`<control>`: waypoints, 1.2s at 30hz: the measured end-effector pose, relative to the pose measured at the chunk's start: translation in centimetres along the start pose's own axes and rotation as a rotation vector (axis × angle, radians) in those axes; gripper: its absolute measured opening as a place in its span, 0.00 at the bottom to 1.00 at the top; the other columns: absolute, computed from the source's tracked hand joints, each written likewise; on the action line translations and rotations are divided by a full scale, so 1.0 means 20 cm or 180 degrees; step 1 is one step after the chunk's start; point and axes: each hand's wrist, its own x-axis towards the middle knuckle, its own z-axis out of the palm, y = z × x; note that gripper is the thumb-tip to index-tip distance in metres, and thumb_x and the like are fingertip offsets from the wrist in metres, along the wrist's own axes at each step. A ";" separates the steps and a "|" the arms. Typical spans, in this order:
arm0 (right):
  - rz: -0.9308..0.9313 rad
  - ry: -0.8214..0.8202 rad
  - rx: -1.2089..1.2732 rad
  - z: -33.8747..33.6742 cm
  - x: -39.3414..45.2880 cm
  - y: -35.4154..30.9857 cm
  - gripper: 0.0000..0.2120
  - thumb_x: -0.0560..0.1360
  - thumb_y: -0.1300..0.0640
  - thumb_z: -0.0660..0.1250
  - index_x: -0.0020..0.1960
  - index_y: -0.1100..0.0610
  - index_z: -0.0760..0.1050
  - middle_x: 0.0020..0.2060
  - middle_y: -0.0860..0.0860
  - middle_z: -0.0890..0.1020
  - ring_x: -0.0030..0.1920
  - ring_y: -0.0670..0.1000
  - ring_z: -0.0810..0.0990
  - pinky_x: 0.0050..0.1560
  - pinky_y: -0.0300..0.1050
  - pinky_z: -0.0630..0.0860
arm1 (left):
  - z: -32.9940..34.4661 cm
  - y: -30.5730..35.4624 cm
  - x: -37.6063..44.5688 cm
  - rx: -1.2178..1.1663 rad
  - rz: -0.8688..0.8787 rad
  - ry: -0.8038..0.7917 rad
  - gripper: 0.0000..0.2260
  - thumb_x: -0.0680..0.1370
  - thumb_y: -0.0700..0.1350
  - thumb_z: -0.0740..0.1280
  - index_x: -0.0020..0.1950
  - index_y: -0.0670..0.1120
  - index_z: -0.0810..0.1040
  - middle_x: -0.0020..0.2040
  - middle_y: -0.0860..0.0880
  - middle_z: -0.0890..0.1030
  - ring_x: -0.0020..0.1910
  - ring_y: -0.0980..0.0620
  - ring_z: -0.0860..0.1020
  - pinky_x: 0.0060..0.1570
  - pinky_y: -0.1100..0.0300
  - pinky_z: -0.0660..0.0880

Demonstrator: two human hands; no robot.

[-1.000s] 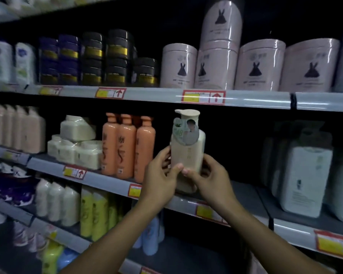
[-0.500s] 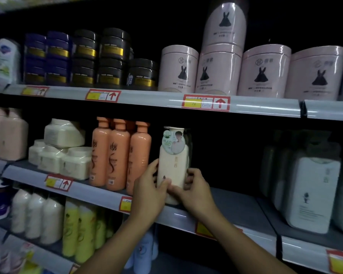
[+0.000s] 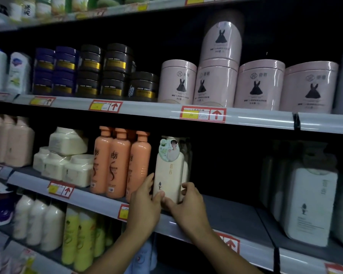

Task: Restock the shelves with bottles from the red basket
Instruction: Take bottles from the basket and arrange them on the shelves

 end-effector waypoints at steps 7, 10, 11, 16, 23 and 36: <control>-0.0380 0.0248 -0.0141 -0.33 -0.18 -0.10 0.26 0.76 0.43 0.68 0.69 0.53 0.69 0.62 0.51 0.75 0.64 0.51 0.73 0.58 0.43 0.72 | 0.05 0.31 -0.19 0.0105 0.0420 -0.0040 0.17 0.78 0.41 0.70 0.66 0.51 0.76 0.60 0.53 0.81 0.57 0.58 0.80 0.55 0.59 0.79; -0.0513 0.0295 -0.0178 -0.53 -0.34 -0.02 0.21 0.78 0.49 0.67 0.68 0.54 0.70 0.62 0.50 0.77 0.64 0.50 0.75 0.60 0.42 0.72 | 0.16 0.43 -0.36 -0.0064 0.0476 -0.0216 0.15 0.77 0.41 0.71 0.63 0.50 0.78 0.55 0.55 0.83 0.53 0.60 0.81 0.52 0.58 0.81; -0.0504 0.0309 -0.0204 -0.60 -0.42 0.03 0.20 0.78 0.50 0.67 0.67 0.54 0.71 0.61 0.50 0.77 0.63 0.50 0.76 0.59 0.41 0.72 | 0.20 0.45 -0.44 -0.0181 0.0434 -0.0324 0.15 0.77 0.41 0.71 0.63 0.50 0.79 0.55 0.55 0.83 0.53 0.61 0.81 0.51 0.58 0.81; -0.0201 0.0006 -0.0710 -0.94 -0.99 0.51 0.18 0.77 0.50 0.69 0.64 0.55 0.75 0.57 0.48 0.80 0.57 0.48 0.78 0.56 0.40 0.73 | 0.44 0.35 -1.11 -0.0622 -0.0032 -0.1345 0.13 0.77 0.41 0.72 0.57 0.56 0.78 0.51 0.57 0.83 0.48 0.62 0.82 0.44 0.69 0.77; 0.1335 -0.0988 -0.1820 -1.32 -1.89 1.44 0.13 0.75 0.50 0.67 0.54 0.56 0.79 0.48 0.56 0.84 0.49 0.59 0.83 0.44 0.45 0.74 | 0.65 -0.03 -2.13 -0.0221 -0.0948 -0.3152 0.17 0.76 0.39 0.72 0.52 0.62 0.77 0.49 0.58 0.84 0.47 0.61 0.82 0.46 0.66 0.76; 0.2533 -0.3495 -0.2353 -1.19 -2.43 1.94 0.18 0.74 0.51 0.68 0.63 0.54 0.78 0.59 0.57 0.83 0.60 0.58 0.81 0.58 0.48 0.77 | 0.86 -0.30 -2.52 -0.0376 -0.1688 -0.4059 0.13 0.76 0.37 0.71 0.58 0.51 0.79 0.52 0.54 0.85 0.46 0.57 0.83 0.50 0.62 0.80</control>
